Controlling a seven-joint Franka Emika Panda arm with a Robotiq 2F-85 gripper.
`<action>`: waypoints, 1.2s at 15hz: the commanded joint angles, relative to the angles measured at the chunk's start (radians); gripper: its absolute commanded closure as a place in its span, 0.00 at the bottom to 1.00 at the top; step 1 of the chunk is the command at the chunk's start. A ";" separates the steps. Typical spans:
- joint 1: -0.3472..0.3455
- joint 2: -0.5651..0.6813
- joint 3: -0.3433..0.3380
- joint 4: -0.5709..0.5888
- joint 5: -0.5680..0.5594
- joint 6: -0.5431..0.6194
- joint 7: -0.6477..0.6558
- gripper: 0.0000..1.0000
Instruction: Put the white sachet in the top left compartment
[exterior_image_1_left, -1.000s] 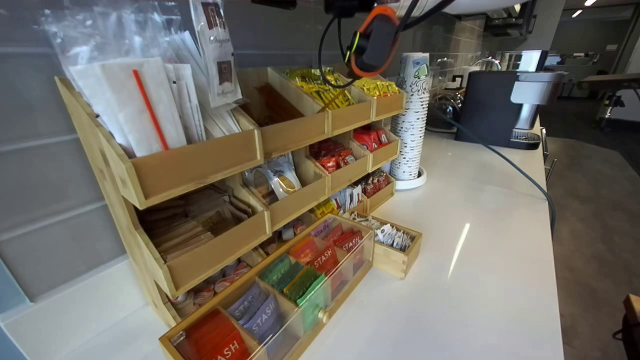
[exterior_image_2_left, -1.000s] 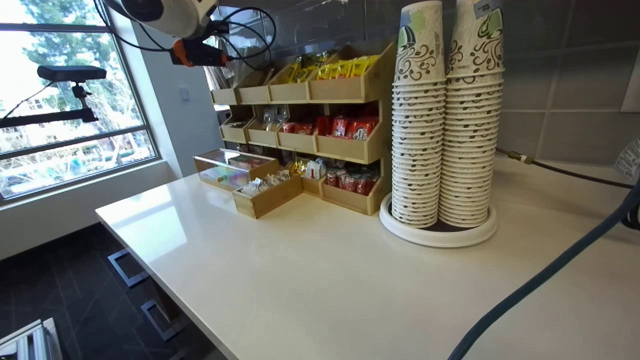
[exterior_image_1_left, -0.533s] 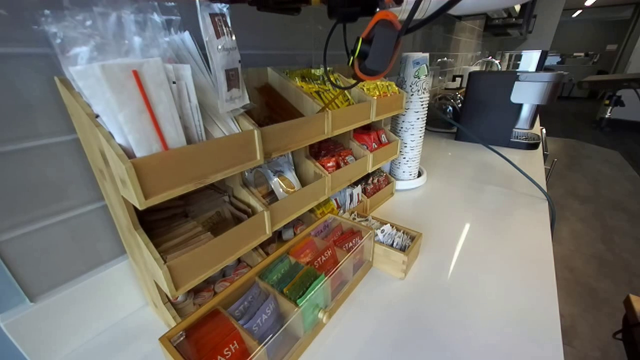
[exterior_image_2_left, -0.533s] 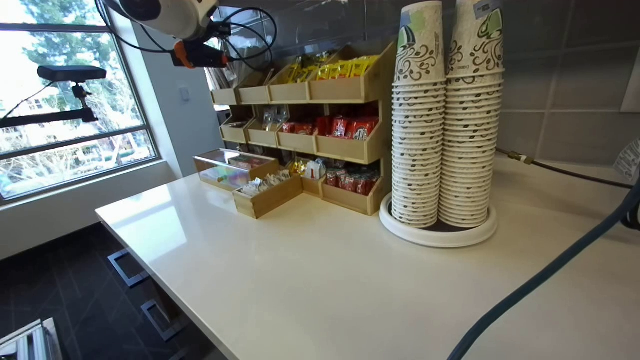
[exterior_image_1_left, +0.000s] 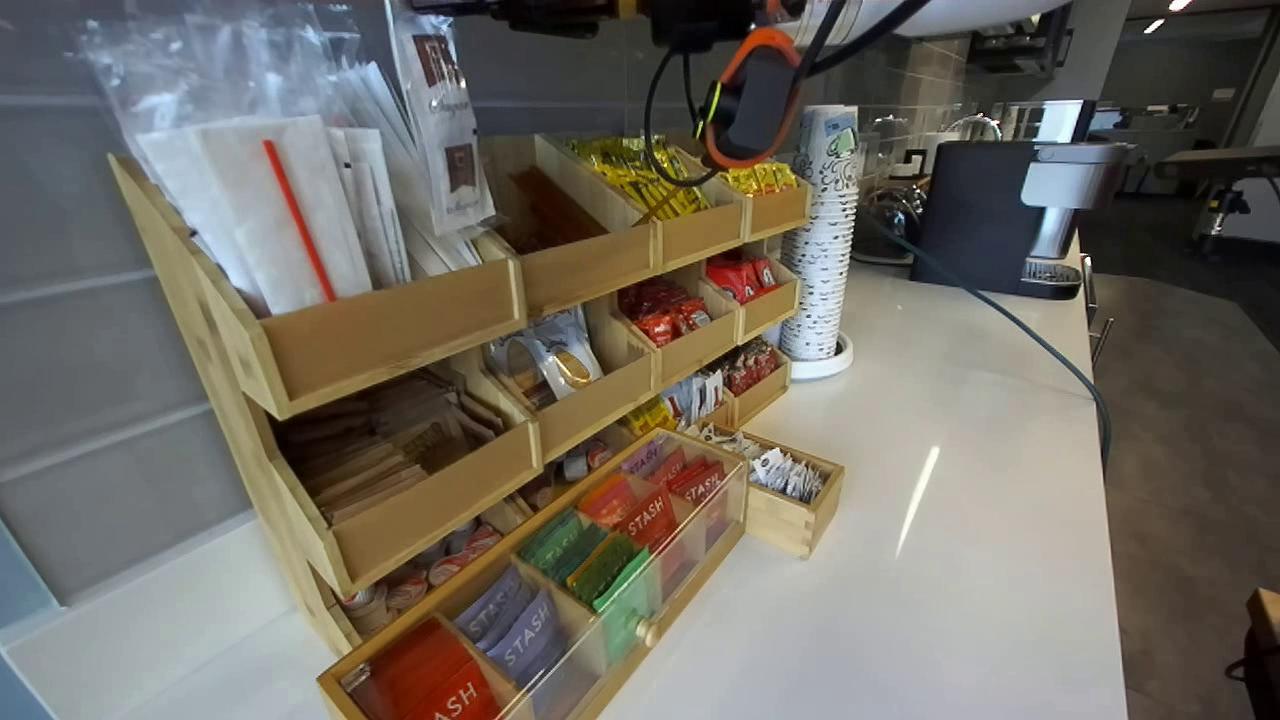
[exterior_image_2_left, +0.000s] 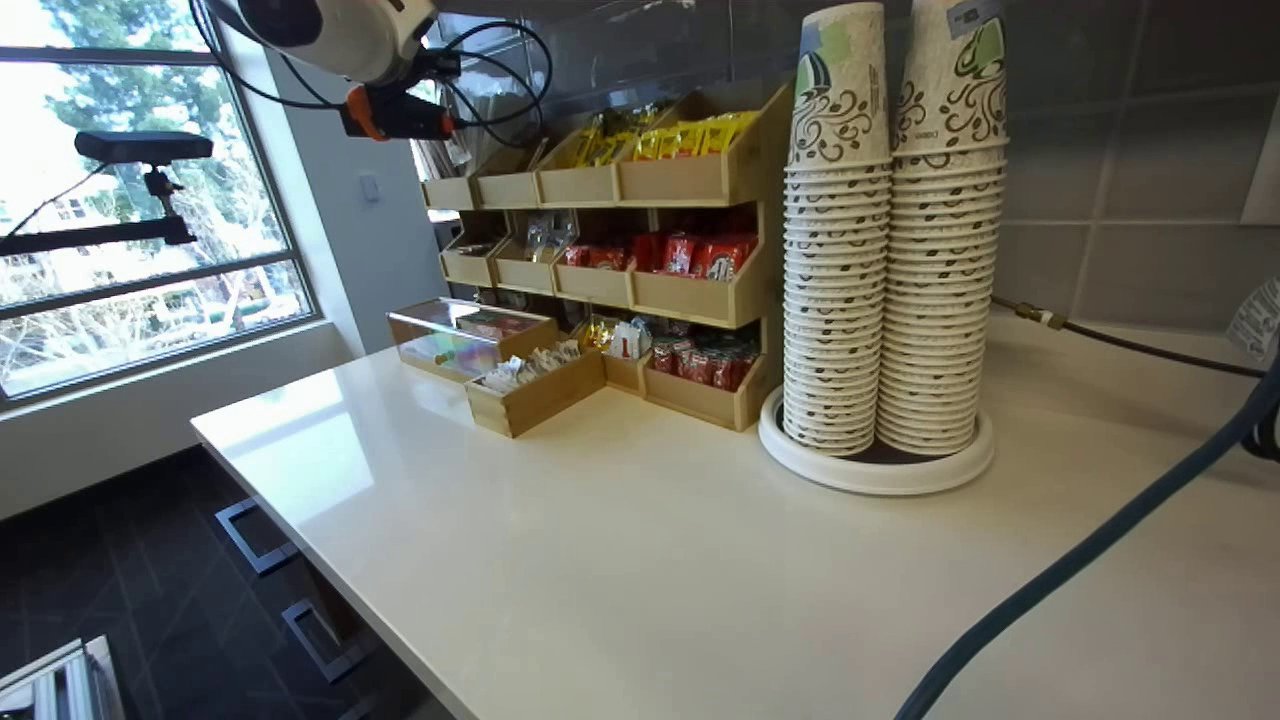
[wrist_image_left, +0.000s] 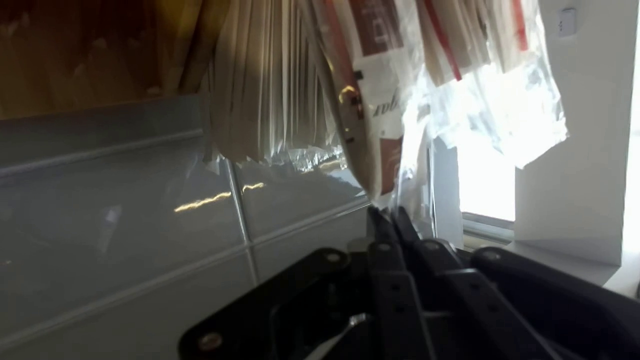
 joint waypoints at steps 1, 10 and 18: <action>0.009 0.071 0.003 0.045 0.058 0.013 -0.063 0.99; 0.021 0.117 -0.013 0.070 0.213 0.006 -0.235 0.99; 0.028 0.170 -0.023 0.117 0.263 -0.001 -0.296 0.58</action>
